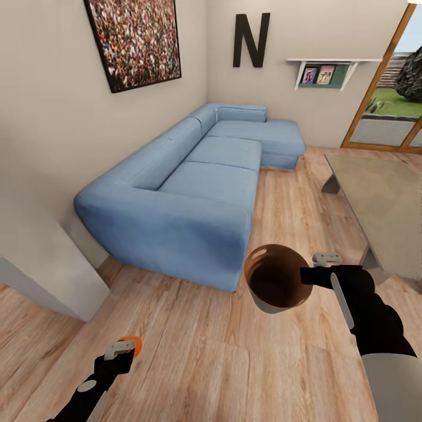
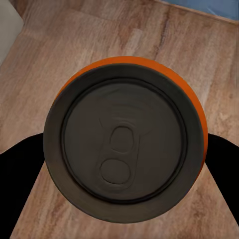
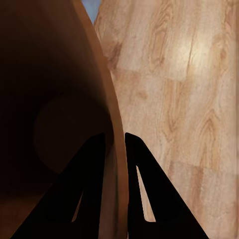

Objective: Put the three can of soda from the living room inside the tash can in the kitchen.

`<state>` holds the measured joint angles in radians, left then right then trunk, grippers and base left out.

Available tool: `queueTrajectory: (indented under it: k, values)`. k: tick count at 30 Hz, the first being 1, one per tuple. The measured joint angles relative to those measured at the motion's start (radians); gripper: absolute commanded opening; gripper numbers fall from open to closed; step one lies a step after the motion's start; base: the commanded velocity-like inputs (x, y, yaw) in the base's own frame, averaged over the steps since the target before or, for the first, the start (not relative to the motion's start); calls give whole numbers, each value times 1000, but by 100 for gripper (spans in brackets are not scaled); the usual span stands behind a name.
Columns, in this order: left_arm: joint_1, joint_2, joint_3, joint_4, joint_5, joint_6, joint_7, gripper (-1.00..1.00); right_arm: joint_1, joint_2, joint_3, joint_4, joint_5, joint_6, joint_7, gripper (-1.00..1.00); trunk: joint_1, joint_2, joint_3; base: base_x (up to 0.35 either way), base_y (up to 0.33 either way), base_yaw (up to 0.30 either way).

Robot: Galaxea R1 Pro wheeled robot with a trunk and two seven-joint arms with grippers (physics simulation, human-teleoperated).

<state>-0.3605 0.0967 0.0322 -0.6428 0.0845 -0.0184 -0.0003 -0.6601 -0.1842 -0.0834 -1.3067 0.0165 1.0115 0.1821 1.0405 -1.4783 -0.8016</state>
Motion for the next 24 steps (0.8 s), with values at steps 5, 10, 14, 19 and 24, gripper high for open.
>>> queueTrajectory:
  k: [5, 10, 14, 19, 24]
  values:
    - [0, 0, 0, 0, 0, 0, 0, -100, 1, -2, -1, 0, 1, 0, 0, -100, -19, 35, 24, 0, 0, -27]
    - [0, 0, 0, 0, 0, 0, 0, -100, 4, -4, -5, 1, 5, 0, -1, -100, -38, 70, 48, 0, 0, -57]
    - [0, 0, 0, 0, 0, 0, 0, -100, 5, -5, -6, 1, 2, 0, -1, -100, -54, 98, 67, 0, 0, -62]
    - [0, 0, 0, 0, 0, 0, 0, -100, 5, -6, -7, 2, 4, 0, -1, -100, -73, 133, 90, 0, 0, -63]
    - [0, 0, 0, 0, 0, 0, 0, -100, 6, -6, -7, 2, 2, 0, -1, -100, -92, 168, 114, 0, 0, -64]
